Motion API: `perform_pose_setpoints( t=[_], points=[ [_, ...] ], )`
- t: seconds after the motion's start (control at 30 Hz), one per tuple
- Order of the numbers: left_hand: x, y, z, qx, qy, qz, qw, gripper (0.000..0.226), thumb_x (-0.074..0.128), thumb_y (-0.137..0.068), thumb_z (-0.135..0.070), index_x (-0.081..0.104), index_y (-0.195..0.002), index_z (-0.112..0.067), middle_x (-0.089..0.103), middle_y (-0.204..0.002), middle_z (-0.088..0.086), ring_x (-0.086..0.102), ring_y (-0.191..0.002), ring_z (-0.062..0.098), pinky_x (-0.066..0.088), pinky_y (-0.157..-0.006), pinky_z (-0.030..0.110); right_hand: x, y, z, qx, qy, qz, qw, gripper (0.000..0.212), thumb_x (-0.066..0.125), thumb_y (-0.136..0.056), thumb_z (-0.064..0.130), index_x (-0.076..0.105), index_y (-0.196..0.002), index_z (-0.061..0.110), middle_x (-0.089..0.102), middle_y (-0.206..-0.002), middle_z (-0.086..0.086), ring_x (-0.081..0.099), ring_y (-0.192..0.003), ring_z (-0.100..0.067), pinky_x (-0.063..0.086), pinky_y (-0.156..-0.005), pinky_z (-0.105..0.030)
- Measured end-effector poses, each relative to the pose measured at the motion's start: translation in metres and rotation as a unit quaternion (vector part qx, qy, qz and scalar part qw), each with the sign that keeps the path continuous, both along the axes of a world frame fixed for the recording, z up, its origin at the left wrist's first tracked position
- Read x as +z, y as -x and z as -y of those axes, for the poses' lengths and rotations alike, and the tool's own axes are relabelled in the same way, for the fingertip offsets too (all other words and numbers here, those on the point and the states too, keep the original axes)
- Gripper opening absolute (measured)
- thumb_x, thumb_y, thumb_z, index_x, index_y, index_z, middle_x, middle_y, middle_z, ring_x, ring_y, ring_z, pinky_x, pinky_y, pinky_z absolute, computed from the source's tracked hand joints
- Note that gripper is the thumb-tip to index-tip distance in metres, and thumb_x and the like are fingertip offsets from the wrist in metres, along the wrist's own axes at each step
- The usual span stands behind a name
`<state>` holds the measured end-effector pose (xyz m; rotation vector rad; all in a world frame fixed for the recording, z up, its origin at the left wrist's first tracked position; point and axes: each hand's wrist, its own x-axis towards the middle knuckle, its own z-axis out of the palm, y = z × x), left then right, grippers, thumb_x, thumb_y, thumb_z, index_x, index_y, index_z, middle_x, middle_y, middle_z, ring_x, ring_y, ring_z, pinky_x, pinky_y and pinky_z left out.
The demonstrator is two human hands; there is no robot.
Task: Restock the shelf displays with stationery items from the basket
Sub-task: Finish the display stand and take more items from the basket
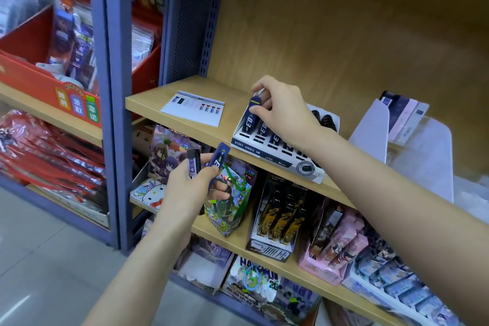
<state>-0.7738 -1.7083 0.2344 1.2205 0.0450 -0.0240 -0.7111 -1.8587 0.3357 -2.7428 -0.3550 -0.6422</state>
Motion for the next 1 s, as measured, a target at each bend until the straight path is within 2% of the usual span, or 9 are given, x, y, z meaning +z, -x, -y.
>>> perform_pose_setpoints(
  t=[0.1,0.27,0.33,0.4,0.5,0.6,0.73,0.83,1.0],
  points=[
    [-0.004,-0.001,-0.001,0.001,-0.024,0.002,1.0,0.019,0.051,-0.094,-0.002,0.062,-0.098,-0.016,0.059,-0.071,0.007,0.056,-0.051,0.014,0.054,-0.054,0.029,-0.003,0.003,-0.001,-0.004,0.025,0.005,1.0,0.013,0.064,-0.089,0.016,0.059,-0.101,0.012,0.061,-0.093,-0.002,0.058,-0.086,-0.02,0.049,-0.081,-0.037],
    [-0.011,-0.002,-0.003,0.017,-0.101,0.015,0.995,0.014,0.056,-0.095,-0.014,0.064,-0.101,-0.023,0.055,-0.064,0.003,0.044,-0.042,0.002,0.036,-0.041,0.015,0.001,0.006,0.002,-0.037,0.153,0.068,0.985,0.021,0.055,-0.095,0.026,0.064,-0.112,0.017,0.054,-0.109,0.0,0.044,-0.105,-0.018,0.03,-0.073,-0.025],
    [-0.013,-0.003,-0.002,0.021,-0.103,0.014,0.994,0.012,0.058,-0.093,-0.015,0.065,-0.103,-0.016,0.05,-0.058,0.002,0.04,-0.04,0.003,0.033,-0.039,0.013,-0.001,0.008,0.004,-0.039,0.159,0.089,0.983,0.027,0.053,-0.096,0.024,0.063,-0.12,0.016,0.052,-0.112,-0.001,0.042,-0.107,-0.019,0.029,-0.078,-0.023],
    [-0.014,-0.003,-0.002,0.02,-0.099,0.016,0.995,0.011,0.061,-0.091,-0.015,0.066,-0.101,-0.013,0.046,-0.056,0.001,0.037,-0.041,0.005,0.032,-0.038,0.013,-0.007,0.017,0.003,-0.011,0.112,0.098,0.989,0.027,0.051,-0.097,0.02,0.06,-0.122,0.013,0.051,-0.109,-0.001,0.045,-0.103,-0.018,0.035,-0.083,-0.026],
    [-0.012,-0.002,-0.001,0.015,-0.089,0.035,0.995,0.009,0.065,-0.088,-0.014,0.069,-0.096,-0.014,0.043,-0.051,-0.004,0.035,-0.041,0.005,0.031,-0.039,0.014,-0.023,0.038,0.0,0.079,0.039,0.033,0.996,0.018,0.051,-0.096,0.019,0.065,-0.107,0.015,0.052,-0.097,0.005,0.047,-0.087,-0.009,0.044,-0.083,-0.031],
    [-0.008,-0.001,-0.001,0.017,-0.085,0.053,0.995,0.011,0.069,-0.085,-0.013,0.068,-0.094,-0.017,0.047,-0.047,-0.013,0.037,-0.039,0.002,0.033,-0.039,0.013,-0.041,0.054,0.0,0.115,0.089,-0.062,0.987,0.02,0.053,-0.095,0.029,0.066,-0.105,0.018,0.06,-0.1,0.004,0.049,-0.098,-0.012,0.043,-0.087,-0.034],
    [-0.003,0.002,0.0,0.034,-0.085,0.072,0.993,0.018,0.075,-0.079,-0.015,0.064,-0.093,-0.021,0.054,-0.061,-0.007,0.04,-0.04,0.0,0.033,-0.042,0.011,-0.052,0.068,0.003,0.119,0.065,-0.103,0.985,0.018,0.06,-0.09,0.037,0.066,-0.099,0.023,0.061,-0.086,0.01,0.044,-0.092,-0.009,0.043,-0.081,-0.033],
    [-0.001,0.003,0.002,0.033,-0.102,0.095,0.99,0.021,0.075,-0.078,-0.015,0.063,-0.095,-0.02,0.061,-0.07,-0.01,0.048,-0.047,-0.003,0.036,-0.05,0.013,-0.053,0.075,0.0,0.107,0.026,-0.155,0.982,0.015,0.066,-0.086,0.039,0.059,-0.086,0.025,0.056,-0.075,0.018,0.049,-0.081,-0.005,0.047,-0.075,-0.03],
    [0.0,0.005,0.005,0.024,-0.122,0.114,0.986,0.023,0.072,-0.081,-0.02,0.06,-0.099,-0.026,0.066,-0.078,-0.011,0.053,-0.057,-0.004,0.04,-0.06,0.021,-0.05,0.08,-0.002,0.083,-0.095,-0.257,0.958,0.016,0.067,-0.087,0.023,0.053,-0.083,0.016,0.067,-0.075,-0.001,0.064,-0.057,-0.005,0.054,-0.058,-0.021]
  ],
)
